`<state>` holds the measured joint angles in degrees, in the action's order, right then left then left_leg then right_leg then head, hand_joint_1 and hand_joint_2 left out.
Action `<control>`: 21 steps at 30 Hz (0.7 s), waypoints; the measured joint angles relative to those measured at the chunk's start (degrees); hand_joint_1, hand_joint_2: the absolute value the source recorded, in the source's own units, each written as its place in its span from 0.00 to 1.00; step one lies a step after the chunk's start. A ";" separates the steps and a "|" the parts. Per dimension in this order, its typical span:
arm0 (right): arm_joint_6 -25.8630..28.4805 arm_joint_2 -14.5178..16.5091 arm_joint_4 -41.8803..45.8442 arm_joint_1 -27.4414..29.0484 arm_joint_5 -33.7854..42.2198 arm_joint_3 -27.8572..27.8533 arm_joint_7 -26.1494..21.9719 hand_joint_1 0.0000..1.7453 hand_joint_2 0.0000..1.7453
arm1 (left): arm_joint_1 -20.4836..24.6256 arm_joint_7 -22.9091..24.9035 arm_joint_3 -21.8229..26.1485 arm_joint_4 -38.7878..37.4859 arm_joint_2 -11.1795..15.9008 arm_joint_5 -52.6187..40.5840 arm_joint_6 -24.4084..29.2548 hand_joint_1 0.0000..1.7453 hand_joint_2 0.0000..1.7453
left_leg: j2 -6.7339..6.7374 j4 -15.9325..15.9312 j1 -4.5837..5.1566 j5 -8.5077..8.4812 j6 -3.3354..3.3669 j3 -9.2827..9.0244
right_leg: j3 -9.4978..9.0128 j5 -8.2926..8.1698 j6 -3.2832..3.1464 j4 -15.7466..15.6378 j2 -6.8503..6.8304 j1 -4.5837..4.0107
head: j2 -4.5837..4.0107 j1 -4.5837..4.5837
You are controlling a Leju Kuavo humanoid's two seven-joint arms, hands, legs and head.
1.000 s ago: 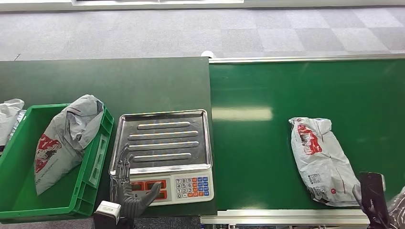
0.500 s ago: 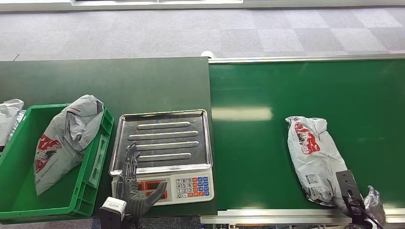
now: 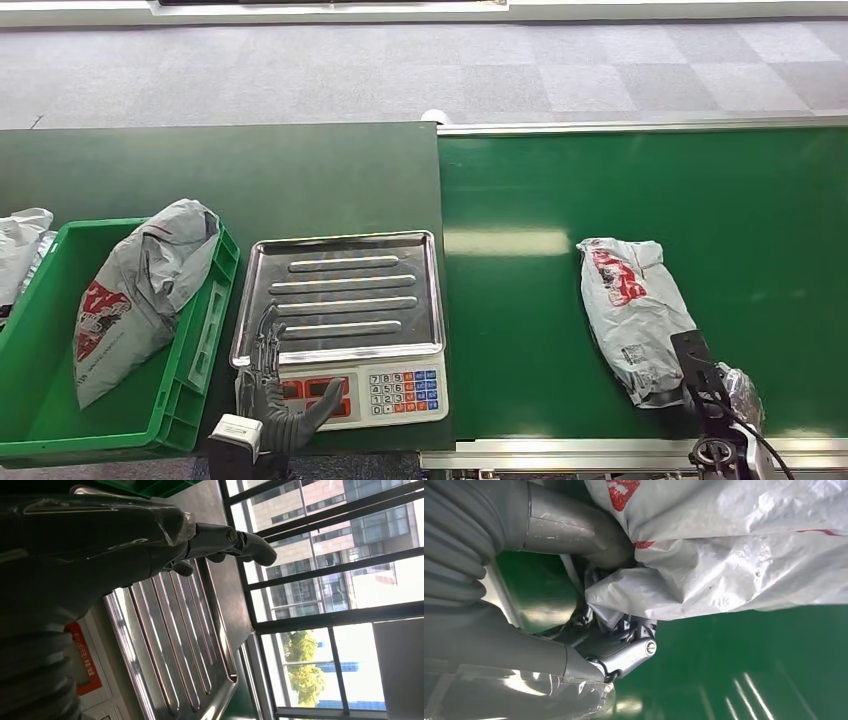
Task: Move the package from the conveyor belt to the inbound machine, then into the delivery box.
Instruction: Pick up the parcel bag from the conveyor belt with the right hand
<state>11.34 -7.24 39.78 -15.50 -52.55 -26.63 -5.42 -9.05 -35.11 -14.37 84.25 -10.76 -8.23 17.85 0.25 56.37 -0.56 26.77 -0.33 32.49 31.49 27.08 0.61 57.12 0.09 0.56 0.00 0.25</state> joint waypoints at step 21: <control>16.60 7.51 44.69 8.72 27.26 7.09 -26.90 1.00 1.00 | 4.79 -3.57 -0.73 -0.59 -0.03 -2.34 -3.62 0.00 1.00 | -0.15 0.00 0.00 -0.02 -0.02 0.41 | 0.36 0.09 0.03 0.03 -0.07 0.00 | 0.00 -0.01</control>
<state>27.94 0.26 84.47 -6.78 -25.29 -19.53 -32.32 -4.26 -38.68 -15.10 83.66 -10.80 -10.58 14.23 0.11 56.37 -0.55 26.75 -0.35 32.90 31.85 27.17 0.64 57.14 0.02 0.56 0.00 0.25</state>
